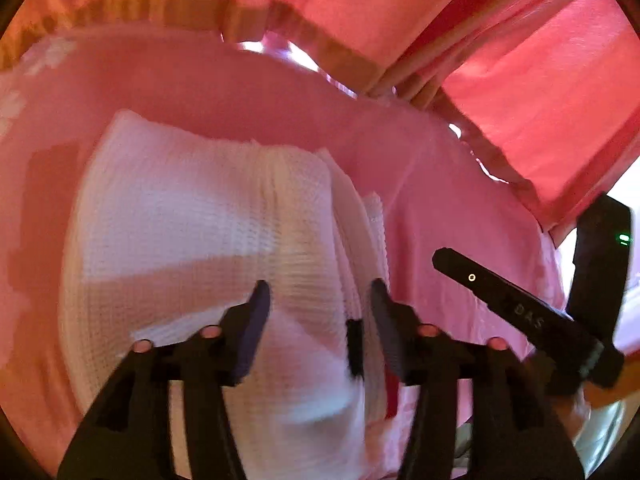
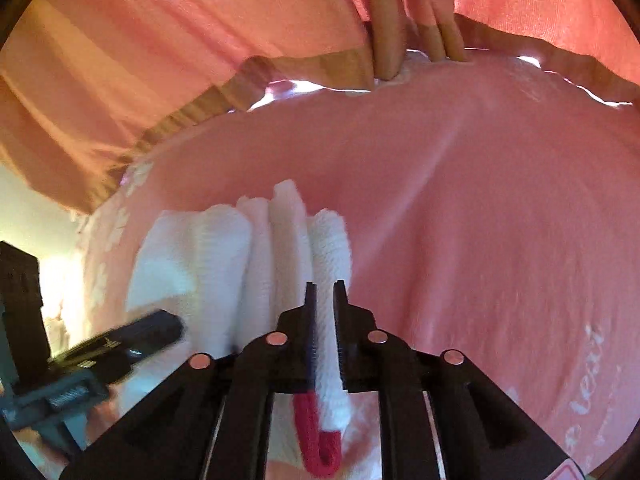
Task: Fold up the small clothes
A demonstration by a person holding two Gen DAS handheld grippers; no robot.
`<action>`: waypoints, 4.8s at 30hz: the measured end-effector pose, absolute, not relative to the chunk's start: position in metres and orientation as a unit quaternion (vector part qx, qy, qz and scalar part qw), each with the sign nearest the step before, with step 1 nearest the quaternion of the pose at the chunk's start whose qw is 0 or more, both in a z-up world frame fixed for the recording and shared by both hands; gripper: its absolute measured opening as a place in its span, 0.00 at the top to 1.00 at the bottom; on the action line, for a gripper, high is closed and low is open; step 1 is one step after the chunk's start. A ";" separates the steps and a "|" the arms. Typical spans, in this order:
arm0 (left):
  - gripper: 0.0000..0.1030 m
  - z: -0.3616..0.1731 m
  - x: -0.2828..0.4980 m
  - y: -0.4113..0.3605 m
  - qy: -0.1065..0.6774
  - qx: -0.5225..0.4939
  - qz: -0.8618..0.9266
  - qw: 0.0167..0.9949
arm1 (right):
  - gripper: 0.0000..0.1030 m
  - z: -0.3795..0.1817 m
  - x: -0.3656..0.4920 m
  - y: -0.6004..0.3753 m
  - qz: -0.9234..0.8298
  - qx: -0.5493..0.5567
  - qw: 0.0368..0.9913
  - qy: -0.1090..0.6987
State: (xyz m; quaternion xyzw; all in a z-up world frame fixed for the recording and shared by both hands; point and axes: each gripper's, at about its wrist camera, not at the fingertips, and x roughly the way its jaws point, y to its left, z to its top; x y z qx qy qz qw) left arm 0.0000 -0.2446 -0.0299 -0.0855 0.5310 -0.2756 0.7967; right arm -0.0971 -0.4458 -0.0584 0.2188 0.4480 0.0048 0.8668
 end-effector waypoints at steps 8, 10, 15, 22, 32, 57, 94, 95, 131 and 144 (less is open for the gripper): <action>0.13 0.003 -0.054 -0.152 0.436 0.002 -0.246 0.866 | 0.48 -0.061 -0.097 -0.390 0.099 0.227 0.852 0.462; 0.13 -0.013 -0.066 -0.140 0.454 0.001 -0.262 0.852 | 0.46 -0.069 -0.088 -0.374 0.108 0.229 0.841 0.478; 0.13 -0.053 -0.104 -0.136 0.460 0.066 -0.281 0.840 | 0.45 -0.092 -0.069 -0.362 0.105 0.247 0.818 0.508; 0.74 -0.088 -0.089 -0.148 0.478 0.088 -0.265 0.833 | 0.89 -0.075 -0.064 -0.351 0.099 0.227 0.845 0.475; 0.70 -0.084 -0.080 -0.147 0.478 0.063 -0.298 0.823 | 0.74 -0.096 -0.073 -0.386 0.038 0.170 0.838 0.518; 0.33 -0.098 -0.086 -0.129 0.511 0.057 -0.267 0.815 | 0.86 -0.127 -0.179 -0.356 -0.003 0.156 0.831 0.535; 0.13 -0.083 0.015 -0.198 0.503 0.057 -0.271 0.819 | 0.99 -0.095 0.005 -0.381 -0.030 0.111 0.860 0.498; 0.13 -0.082 0.015 -0.197 0.503 0.056 -0.271 0.819 | 0.99 -0.090 0.006 -0.382 -0.033 0.120 0.859 0.496; 0.11 -0.064 0.020 -0.140 0.521 -0.034 -0.281 0.806 | 0.38 -0.069 -0.075 -0.394 -0.057 0.150 0.864 0.478; 0.04 -0.127 0.020 -0.169 0.553 -0.098 -0.309 0.768 | 0.28 -0.143 -0.076 -0.421 0.063 0.309 0.801 0.509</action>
